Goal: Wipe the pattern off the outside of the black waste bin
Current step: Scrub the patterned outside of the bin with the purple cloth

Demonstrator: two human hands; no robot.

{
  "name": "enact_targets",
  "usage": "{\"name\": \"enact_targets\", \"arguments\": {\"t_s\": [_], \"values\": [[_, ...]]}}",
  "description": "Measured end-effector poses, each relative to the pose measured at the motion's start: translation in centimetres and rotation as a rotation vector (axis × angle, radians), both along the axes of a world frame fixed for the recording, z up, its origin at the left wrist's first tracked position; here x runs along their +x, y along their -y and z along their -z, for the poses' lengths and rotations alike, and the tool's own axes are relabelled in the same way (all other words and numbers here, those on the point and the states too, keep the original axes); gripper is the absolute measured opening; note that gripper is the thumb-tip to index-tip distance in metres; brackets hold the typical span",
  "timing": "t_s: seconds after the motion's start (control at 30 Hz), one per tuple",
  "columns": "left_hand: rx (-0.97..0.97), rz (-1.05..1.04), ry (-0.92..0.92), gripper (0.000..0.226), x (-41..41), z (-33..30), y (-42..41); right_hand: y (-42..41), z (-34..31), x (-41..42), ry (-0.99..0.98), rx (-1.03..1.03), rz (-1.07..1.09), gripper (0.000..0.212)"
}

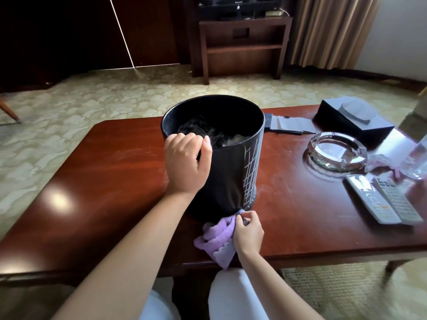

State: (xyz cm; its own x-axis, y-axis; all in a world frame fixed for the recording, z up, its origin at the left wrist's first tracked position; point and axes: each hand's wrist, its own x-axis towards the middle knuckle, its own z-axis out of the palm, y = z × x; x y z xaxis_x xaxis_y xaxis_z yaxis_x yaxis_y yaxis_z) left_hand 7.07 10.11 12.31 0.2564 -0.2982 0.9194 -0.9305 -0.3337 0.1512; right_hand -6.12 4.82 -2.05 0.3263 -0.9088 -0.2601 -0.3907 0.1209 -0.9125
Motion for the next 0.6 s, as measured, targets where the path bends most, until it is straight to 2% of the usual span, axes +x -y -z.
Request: {"name": "enact_targets", "arguments": {"t_s": [0.2,0.33,0.6], "values": [[-0.010,0.011,-0.023,0.035,0.1,0.0,0.2,0.5,0.1,0.3,0.052,0.035,0.117,0.005],[-0.036,0.032,-0.056,0.035,0.2,-0.3,0.5,2.3,-0.2,0.8,0.033,0.077,0.182,0.014],[-0.049,0.028,-0.077,0.036,0.1,-0.3,0.7,7.8,-0.3,1.0,-0.082,0.007,0.016,0.016]]}}
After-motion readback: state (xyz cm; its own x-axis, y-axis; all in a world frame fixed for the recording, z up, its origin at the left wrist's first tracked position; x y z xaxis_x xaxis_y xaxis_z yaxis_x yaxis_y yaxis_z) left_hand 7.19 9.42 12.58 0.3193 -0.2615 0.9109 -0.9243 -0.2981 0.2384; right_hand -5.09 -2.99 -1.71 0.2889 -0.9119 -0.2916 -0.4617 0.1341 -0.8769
